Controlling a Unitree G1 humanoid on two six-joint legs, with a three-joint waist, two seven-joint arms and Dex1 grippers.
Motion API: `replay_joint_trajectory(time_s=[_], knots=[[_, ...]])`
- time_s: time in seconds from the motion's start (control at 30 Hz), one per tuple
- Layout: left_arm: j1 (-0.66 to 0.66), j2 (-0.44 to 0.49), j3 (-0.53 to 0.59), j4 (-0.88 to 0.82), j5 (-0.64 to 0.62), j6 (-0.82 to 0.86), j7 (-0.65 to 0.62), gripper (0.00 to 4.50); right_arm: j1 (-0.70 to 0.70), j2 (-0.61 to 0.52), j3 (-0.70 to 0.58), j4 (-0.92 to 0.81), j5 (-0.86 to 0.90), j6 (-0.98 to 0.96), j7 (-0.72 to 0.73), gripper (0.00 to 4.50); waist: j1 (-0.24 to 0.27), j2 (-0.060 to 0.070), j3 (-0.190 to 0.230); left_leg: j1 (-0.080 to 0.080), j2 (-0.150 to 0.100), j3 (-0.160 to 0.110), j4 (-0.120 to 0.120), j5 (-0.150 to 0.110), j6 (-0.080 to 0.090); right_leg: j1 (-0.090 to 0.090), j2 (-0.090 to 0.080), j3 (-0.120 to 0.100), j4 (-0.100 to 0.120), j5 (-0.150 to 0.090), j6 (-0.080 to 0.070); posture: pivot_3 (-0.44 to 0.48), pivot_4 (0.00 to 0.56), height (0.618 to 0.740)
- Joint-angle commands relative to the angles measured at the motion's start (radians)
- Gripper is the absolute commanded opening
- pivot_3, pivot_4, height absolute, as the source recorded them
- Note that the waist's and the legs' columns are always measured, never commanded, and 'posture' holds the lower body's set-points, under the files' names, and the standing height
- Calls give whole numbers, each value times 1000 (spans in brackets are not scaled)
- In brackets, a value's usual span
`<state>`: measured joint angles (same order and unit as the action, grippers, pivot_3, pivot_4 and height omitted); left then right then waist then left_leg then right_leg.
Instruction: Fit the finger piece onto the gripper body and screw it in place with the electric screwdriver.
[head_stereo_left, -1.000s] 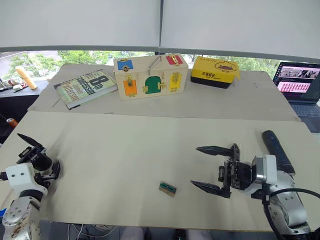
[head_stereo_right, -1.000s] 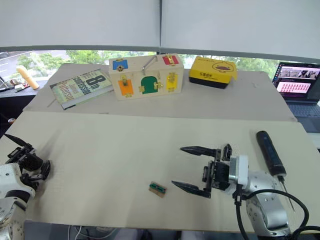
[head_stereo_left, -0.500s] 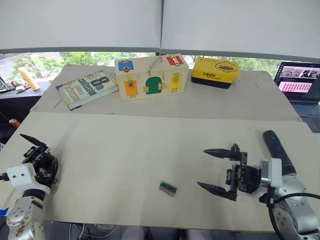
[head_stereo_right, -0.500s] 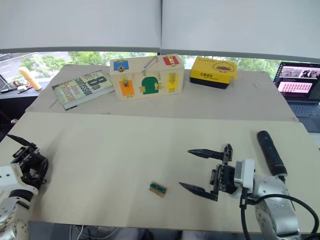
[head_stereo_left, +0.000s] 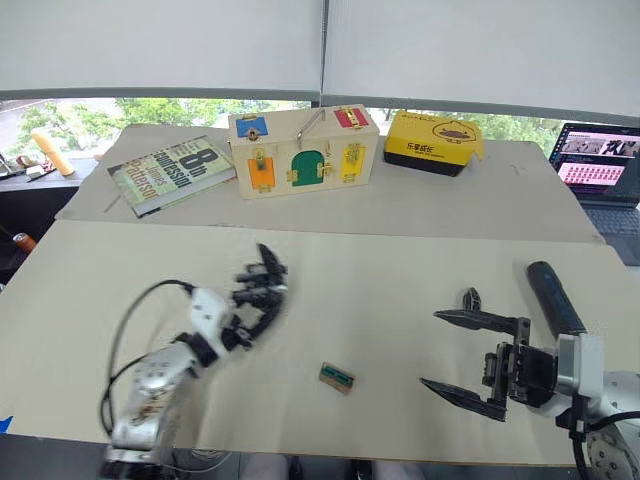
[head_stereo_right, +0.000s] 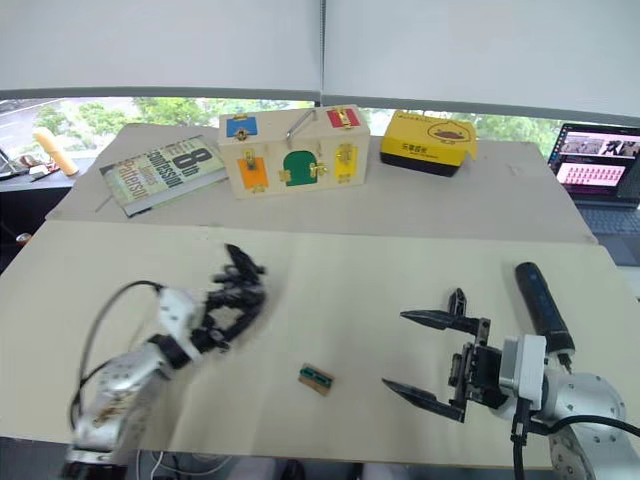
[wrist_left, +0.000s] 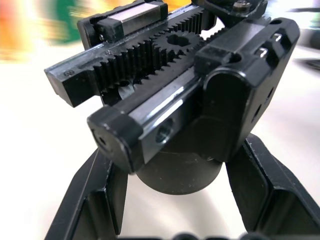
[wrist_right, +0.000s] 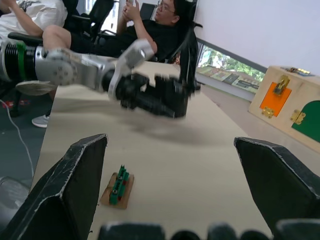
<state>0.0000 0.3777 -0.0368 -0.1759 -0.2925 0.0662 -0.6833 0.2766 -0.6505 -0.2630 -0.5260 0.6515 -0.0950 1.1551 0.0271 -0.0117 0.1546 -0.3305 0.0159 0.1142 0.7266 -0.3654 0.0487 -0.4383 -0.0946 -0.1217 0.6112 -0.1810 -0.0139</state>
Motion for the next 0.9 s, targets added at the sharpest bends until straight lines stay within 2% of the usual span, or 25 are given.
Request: replay_joint_trajectory(time_s=[0.03, 0.17, 0.3, 0.57, 0.8, 0.83, 0.9], knots=[[-69, -33, -55, 19, 43, -56, -7, 2288, 19, 9, -7, -55, 17, 0, -26, 4500, -2, 0, 0, 0, 0, 0, 0, 0, 0, 0, 0, 0, 0, 0, 0, 0, 150, 740], [-120, -70, -147, 89, 100, -97, -32, 2288, 36, 12, -7, -58, 6, -15, -32, 4500, -2, 0, 0, 0, 0, 0, 0, 0, 0, 0, 0, 0, 1, 0, -1, 0, 150, 740], [-133, -83, -192, 134, 124, -89, -55, 2288, 46, 18, -13, -46, -5, -33, -33, 4500, -1, 0, 0, 0, -1, 0, 0, 0, 1, 0, -1, 0, 0, 0, 0, 0, 150, 740], [-120, -62, -216, 203, 179, -128, -70, 2288, 88, 8, -29, -5, -37, -49, -12, 4500, 1, 4, -2, 1, -1, -1, 0, -1, 2, 0, -3, 0, 0, 0, 0, 0, 150, 740], [-138, -47, -222, 232, 173, -91, -104, 2288, 119, 13, -42, 13, -45, -73, -3, 4500, 1, 9, -5, 3, -1, -1, 0, -2, 4, 2, -5, 1, 0, 0, 0, 0, 150, 740], [-140, -43, -215, 233, 170, -87, -105, 3340, 122, 13, -45, 12, -44, -75, -3, 4500, 1, 9, -5, 4, -1, -1, 0, -2, 5, 2, -6, 1, 0, 0, 0, 0, 150, 740], [-143, -36, -202, 234, 162, -79, -108, 4184, 130, 14, -50, 9, -43, -77, -5, 4500, 0, 9, -5, 4, 0, -1, 0, -2, 5, 3, -6, 1, 0, 0, 0, 0, 150, 740]])
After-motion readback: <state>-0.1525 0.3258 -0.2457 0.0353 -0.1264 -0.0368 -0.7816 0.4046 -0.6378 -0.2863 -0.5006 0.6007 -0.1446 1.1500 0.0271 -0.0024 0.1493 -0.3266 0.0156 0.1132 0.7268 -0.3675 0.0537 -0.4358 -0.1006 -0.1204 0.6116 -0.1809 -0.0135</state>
